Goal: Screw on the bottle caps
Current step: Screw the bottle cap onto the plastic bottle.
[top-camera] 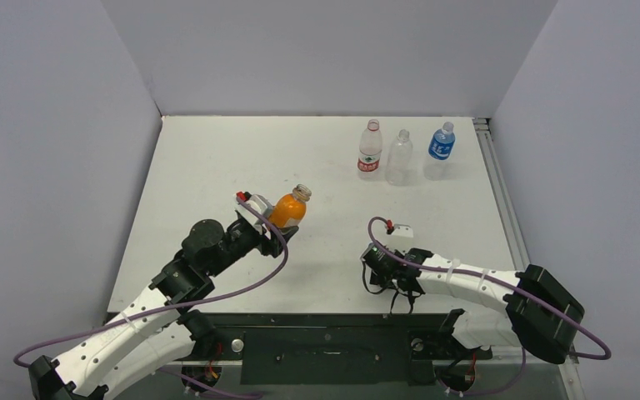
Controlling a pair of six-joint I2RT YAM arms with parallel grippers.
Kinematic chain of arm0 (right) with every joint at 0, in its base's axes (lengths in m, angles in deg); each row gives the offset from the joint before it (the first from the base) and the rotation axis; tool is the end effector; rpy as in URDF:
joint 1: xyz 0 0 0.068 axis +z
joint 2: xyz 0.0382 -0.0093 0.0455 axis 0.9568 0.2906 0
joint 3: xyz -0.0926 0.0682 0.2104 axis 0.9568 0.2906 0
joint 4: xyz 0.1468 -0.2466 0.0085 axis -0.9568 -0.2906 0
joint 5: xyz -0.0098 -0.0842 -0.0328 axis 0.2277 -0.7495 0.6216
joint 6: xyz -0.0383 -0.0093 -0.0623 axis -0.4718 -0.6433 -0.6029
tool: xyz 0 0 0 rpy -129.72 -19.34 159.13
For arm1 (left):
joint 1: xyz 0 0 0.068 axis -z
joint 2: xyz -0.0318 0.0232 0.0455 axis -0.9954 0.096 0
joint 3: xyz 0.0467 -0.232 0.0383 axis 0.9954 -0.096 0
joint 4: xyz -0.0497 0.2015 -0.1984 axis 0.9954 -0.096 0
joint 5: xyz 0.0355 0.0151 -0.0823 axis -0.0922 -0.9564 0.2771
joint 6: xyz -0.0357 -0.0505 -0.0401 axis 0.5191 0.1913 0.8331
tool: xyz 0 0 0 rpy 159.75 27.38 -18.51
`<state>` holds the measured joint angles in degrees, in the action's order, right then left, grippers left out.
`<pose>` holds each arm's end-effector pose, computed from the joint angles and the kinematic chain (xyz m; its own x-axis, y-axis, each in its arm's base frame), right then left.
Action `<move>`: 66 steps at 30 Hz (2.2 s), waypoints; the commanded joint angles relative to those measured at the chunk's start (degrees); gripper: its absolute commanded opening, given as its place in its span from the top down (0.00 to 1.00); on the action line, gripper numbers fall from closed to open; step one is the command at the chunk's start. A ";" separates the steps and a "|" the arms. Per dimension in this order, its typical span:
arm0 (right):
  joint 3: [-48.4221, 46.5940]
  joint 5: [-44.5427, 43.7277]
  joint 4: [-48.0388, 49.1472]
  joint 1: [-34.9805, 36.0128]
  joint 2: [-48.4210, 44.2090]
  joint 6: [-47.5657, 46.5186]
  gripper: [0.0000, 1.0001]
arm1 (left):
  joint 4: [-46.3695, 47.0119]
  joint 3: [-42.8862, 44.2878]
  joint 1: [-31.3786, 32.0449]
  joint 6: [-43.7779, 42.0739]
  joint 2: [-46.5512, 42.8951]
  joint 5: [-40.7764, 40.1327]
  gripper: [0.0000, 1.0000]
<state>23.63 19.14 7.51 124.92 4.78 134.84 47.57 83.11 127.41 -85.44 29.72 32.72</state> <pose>0.1619 0.1709 0.0802 -0.8782 0.1836 -0.4417 0.1618 0.9830 0.0870 0.1835 -0.1747 0.2858 -0.0762 0.0504 -0.9958 0.7151 0.6987 -0.0194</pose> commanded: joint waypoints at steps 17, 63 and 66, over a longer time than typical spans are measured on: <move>-19.35 20.82 -3.85 -14.52 -13.43 -16.68 0.83 | 5.51 1.47 -0.40 -4.38 0.29 11.64 0.67; -32.09 63.30 7.50 -11.59 -15.68 -21.98 0.84 | 8.65 5.35 -0.51 1.10 6.20 36.73 0.99; -32.67 62.26 4.43 -11.41 -15.66 -24.14 0.84 | 8.75 5.51 -0.49 1.37 6.26 36.70 1.00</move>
<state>-6.79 81.24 14.52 111.80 -11.16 113.82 52.07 84.86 127.02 -84.96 35.82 68.80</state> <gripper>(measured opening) 0.386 0.590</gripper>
